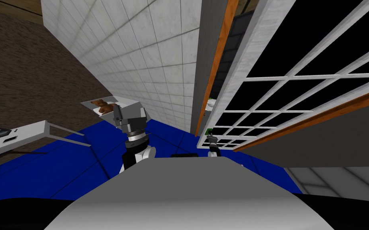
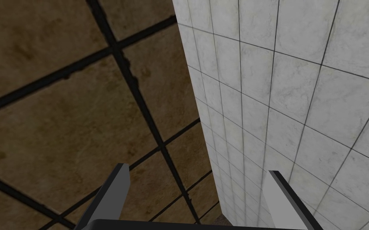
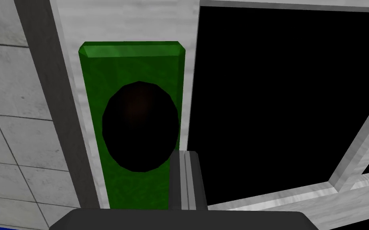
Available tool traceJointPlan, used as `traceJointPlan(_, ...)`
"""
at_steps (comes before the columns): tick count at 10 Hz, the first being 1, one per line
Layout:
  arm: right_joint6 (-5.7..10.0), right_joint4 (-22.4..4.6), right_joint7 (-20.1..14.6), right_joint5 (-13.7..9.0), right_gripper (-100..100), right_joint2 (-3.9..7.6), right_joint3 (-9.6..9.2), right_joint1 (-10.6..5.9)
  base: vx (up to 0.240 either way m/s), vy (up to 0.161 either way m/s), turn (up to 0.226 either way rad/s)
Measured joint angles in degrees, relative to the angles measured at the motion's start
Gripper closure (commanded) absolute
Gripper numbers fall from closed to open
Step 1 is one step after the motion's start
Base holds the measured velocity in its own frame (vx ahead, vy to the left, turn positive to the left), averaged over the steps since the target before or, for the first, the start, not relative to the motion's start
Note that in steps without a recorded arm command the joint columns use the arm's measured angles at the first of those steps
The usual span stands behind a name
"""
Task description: Pull the door open
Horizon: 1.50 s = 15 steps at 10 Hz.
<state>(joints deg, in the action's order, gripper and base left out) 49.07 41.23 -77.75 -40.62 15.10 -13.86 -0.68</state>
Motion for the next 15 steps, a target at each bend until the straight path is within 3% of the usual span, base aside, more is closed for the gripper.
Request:
traceJointPlan(1, -0.07, -0.4, -0.1, -0.2, -100, 0.22, 0.22, 0.19, 0.001, -0.015, -0.087)
traceJointPlan(3, -1.28, -2.5, -0.6, -0.6, -100, 0.96, 0.99, -1.08, -0.003, 0.001, -0.018)
traceJointPlan(4, -2.00, -1.1, -0.2, -0.8, -100, 1.20, 1.30, -0.29, -0.009, 0.016, -0.030)
traceJointPlan(5, -2.65, -2.1, -0.3, -0.9, -100, 1.26, 1.46, -1.55, -0.004, 0.023, -0.001)
traceJointPlan(6, -4.12, 0.5, 0.5, -1.2, -100, 1.47, 1.99, -0.37, -0.006, 0.022, -0.024)
traceJointPlan(7, -5.58, 1.6, 1.2, -1.5, -100, 1.51, 2.41, -0.44, -0.005, 0.016, 0.001)
traceJointPlan(10, -6.49, -0.1, 0.8, -1.5, -100, 1.56, 2.57, -2.25, 0.000, 0.023, -0.016)
traceJointPlan(11, -7.94, 1.1, 1.5, -1.9, -100, 1.56, 3.12, -2.31, -0.005, 0.025, -0.010)
traceJointPlan(13, -8.89, 1.3, 1.6, -2.0, -100, 1.73, 3.33, -2.68, 0.003, -0.005, -0.019)
traceJointPlan(14, -9.07, 1.0, 1.6, -2.1, 100, 1.98, 3.56, -2.51, 0.006, -0.015, 0.009)
traceJointPlan(15, -9.08, 1.0, 1.6, -2.1, 100, 1.90, 3.49, -2.50, 0.000, 0.009, 0.037)
